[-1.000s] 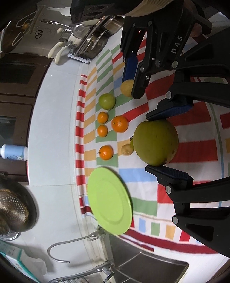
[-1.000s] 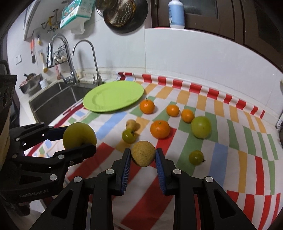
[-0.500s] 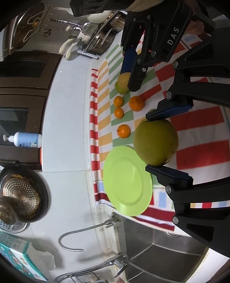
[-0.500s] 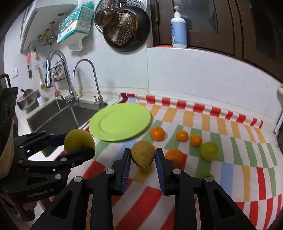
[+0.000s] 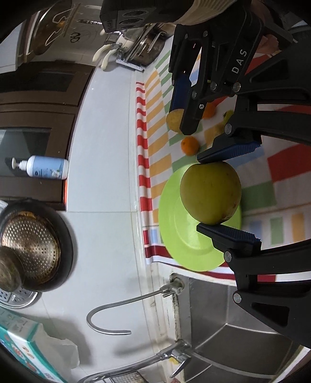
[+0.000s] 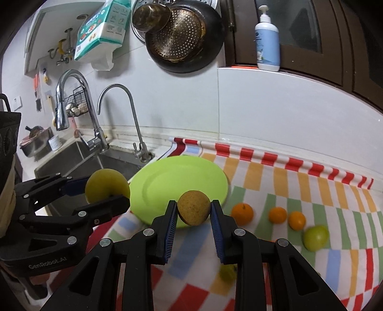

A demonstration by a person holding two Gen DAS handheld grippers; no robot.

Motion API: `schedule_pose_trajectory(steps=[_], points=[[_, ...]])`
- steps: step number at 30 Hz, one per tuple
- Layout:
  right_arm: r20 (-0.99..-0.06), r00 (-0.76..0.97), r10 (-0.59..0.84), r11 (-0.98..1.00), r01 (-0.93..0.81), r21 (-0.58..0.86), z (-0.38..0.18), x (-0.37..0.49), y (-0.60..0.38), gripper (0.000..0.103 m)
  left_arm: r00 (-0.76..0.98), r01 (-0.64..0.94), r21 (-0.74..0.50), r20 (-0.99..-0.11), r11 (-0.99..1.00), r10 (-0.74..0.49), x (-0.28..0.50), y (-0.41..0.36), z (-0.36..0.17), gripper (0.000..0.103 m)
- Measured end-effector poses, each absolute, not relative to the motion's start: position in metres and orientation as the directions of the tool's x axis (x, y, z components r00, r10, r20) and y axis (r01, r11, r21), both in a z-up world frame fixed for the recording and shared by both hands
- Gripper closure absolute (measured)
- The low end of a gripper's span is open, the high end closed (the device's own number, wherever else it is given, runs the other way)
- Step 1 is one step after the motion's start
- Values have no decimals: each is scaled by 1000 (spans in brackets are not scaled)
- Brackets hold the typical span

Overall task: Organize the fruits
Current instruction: 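Carry the large fruit in the left gripper while the right gripper carries the tan fruit to the plate, then lower both fruits onto the green plate and open both grippers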

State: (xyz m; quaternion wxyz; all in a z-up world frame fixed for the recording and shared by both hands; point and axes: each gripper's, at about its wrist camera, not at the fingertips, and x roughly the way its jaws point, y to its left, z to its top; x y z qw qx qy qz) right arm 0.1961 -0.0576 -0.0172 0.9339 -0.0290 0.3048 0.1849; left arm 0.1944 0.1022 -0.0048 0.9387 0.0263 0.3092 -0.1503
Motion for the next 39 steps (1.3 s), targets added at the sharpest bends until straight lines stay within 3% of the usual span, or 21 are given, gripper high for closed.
schedule_pose_trajectory(steps=[16,36,37,39], points=[[-636,720,279,944,-327,44,-31,288,-9,74,764,326,-21,-583,945,-276,283,137,-24,53],[-750,625,217,963,-263,59,-78,367,14,74,656,338,-61,-700,939,-282,366,148,-82,52],[-754,621,216,964,-260,62,-79,369,15,74,664,336,-54,-695,940,-277,367,148,-81,52],[-756,618,217,964,-256,67,-80,371,15,73,680,327,-35,-686,944,-261,368,149,-79,40]])
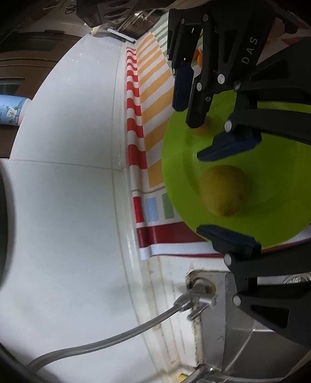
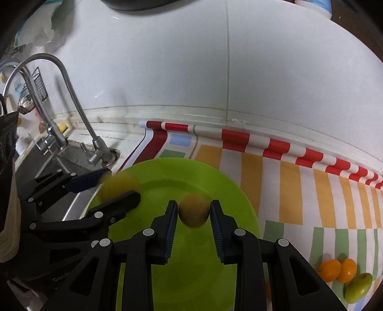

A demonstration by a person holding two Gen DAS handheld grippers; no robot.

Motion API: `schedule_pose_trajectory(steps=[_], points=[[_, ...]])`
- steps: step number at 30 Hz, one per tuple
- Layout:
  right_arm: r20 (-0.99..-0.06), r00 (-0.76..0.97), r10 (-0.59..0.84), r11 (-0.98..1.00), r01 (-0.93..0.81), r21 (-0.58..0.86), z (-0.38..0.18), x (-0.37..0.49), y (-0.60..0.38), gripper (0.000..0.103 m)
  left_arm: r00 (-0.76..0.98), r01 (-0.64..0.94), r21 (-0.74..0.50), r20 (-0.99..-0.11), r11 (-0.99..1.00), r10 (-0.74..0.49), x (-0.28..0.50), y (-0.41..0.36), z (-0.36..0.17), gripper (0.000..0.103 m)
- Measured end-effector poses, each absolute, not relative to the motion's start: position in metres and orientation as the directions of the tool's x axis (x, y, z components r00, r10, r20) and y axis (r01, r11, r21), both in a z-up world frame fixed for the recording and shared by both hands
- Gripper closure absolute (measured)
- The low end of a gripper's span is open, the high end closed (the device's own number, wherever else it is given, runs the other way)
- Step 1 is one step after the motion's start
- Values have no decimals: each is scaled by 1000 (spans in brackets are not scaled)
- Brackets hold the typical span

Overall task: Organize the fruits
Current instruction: 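Lower both fruits onto the green plate and open both grippers, then lift both grippers off the plate and move back toward the remaining fruit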

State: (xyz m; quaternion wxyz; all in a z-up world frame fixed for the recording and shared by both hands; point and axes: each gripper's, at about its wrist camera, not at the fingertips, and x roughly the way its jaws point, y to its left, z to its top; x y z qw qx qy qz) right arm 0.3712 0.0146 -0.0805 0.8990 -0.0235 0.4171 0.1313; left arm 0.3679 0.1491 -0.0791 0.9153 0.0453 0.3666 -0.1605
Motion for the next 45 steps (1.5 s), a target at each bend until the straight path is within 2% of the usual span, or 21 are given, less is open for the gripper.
schedule_pose_trajectory(steps=[3,7,9,11,17,25,29,36,39,45], points=[[-759,614,214,968,-236,83,-80,373,11,66,697,307,-18,-677,952,-237,366,153,-76,38],[-748,629,214,969,-231,83,-72,363,8,64,710,298,-10,-667,955,-229,354,156,-70,33],[-736,646,202,971,-230,66,-67,356,7,56,726,287,7,-653,958,-213,345,156,-65,33],[-720,669,184,975,-217,48,-61,348,4,52,738,273,12,-644,962,-201,338,159,-61,30],[-687,707,168,981,-186,48,-44,326,-10,48,765,227,12,-621,974,-170,314,162,-44,27],[-646,738,196,976,-208,59,-26,289,-25,48,796,177,8,-589,984,-138,275,156,-18,23],[-624,755,203,975,-215,58,-18,264,-36,38,815,166,15,-565,986,-129,252,146,-6,19],[-579,793,190,980,-189,62,-2,225,-62,30,840,152,21,-530,988,-118,212,130,10,13],[-569,803,181,982,-178,61,3,210,-74,27,844,150,23,-523,988,-116,196,122,14,9],[-554,817,161,986,-154,59,7,184,-96,25,851,152,34,-513,988,-113,175,105,17,8]])
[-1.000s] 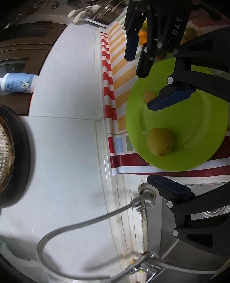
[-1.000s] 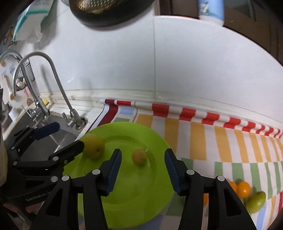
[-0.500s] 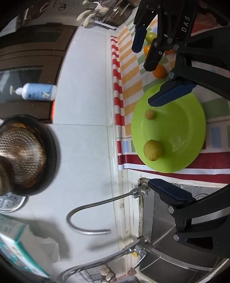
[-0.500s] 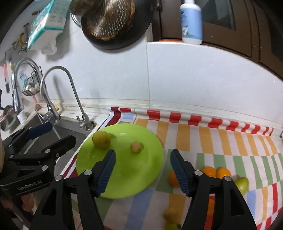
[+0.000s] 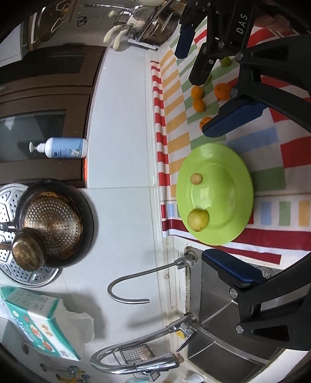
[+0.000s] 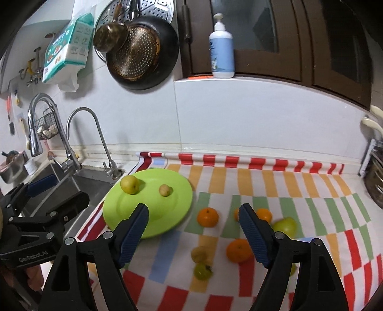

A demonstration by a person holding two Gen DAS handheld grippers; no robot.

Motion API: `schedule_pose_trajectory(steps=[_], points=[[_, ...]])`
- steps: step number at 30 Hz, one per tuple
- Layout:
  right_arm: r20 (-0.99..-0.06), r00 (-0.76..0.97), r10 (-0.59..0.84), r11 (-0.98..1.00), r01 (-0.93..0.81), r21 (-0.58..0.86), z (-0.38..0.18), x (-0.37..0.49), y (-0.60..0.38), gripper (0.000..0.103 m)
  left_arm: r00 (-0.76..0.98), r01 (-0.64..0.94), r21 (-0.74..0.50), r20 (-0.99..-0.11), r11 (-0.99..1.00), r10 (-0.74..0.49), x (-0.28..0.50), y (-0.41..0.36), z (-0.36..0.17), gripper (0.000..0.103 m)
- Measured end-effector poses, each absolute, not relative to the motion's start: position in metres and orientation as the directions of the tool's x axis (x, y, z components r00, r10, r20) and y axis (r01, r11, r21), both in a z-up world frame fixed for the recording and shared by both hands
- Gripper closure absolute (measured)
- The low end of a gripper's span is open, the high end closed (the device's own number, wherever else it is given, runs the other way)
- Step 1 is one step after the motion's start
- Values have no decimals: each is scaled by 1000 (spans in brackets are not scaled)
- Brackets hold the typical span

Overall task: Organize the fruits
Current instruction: 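Lift both grippers off the plate and move back toward the remaining fruit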

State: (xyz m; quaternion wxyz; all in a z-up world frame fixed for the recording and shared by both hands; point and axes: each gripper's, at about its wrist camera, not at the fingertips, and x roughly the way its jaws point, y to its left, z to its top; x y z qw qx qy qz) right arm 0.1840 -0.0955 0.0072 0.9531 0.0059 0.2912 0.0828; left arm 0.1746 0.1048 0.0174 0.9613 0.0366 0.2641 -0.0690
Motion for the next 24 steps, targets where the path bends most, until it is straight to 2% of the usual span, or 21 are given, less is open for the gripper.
schedule_pose_trajectory(steps=[15,24], points=[[-525,841,127,992,-123,41,8,133,-156,25,863,185,41,-484,982,-142,127,46,22,7],[-531,841,101,995,-99,31,0,121,-192,25,839,198,34,-523,980,-151,120,14,7,7]])
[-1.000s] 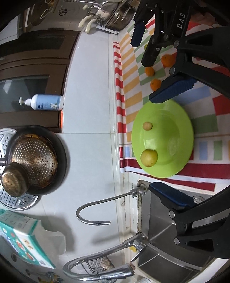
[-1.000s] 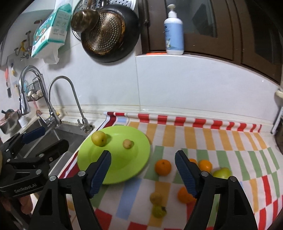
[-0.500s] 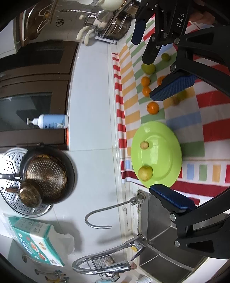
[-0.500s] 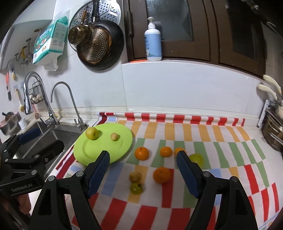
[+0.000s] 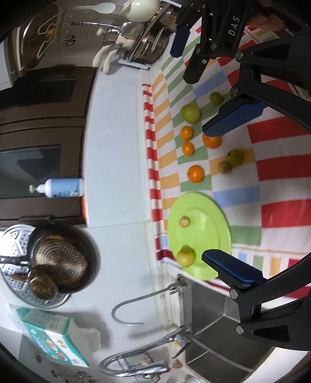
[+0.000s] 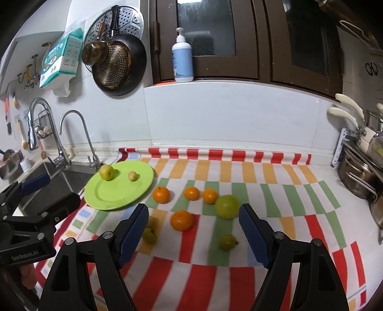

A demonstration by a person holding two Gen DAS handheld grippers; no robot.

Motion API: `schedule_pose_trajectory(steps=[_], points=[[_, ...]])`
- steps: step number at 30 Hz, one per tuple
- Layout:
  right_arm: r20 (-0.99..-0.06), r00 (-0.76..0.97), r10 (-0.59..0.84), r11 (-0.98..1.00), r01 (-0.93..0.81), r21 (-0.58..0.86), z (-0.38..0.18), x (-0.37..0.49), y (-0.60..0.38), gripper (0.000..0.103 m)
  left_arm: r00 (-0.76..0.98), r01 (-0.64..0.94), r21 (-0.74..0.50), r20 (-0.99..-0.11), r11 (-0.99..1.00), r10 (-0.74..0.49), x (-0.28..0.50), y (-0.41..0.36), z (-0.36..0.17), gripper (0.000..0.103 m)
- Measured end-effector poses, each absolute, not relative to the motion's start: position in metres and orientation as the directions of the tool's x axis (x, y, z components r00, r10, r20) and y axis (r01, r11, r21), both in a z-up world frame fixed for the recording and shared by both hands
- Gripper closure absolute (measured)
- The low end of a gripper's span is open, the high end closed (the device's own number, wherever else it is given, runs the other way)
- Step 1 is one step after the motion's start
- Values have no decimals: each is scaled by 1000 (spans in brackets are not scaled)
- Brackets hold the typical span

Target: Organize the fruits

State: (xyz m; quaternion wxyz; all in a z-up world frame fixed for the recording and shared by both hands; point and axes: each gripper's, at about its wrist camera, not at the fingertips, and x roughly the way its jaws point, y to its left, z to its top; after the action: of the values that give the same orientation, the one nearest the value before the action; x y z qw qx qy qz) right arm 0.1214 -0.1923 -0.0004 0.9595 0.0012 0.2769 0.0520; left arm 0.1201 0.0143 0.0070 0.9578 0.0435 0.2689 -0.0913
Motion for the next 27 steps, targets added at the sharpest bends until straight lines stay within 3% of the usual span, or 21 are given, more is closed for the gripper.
schedule_pose_trajectory(steps=[17,27], points=[[-658,749,80,997,-74,37,-59,150,-229,25,756,222,79,-643,972,-120,149,-22,-54,13],[-725,682,95,995,-69,66,-92,174,-236,32,677,268,47,-720,962,-154,176,-34,-84,29]])
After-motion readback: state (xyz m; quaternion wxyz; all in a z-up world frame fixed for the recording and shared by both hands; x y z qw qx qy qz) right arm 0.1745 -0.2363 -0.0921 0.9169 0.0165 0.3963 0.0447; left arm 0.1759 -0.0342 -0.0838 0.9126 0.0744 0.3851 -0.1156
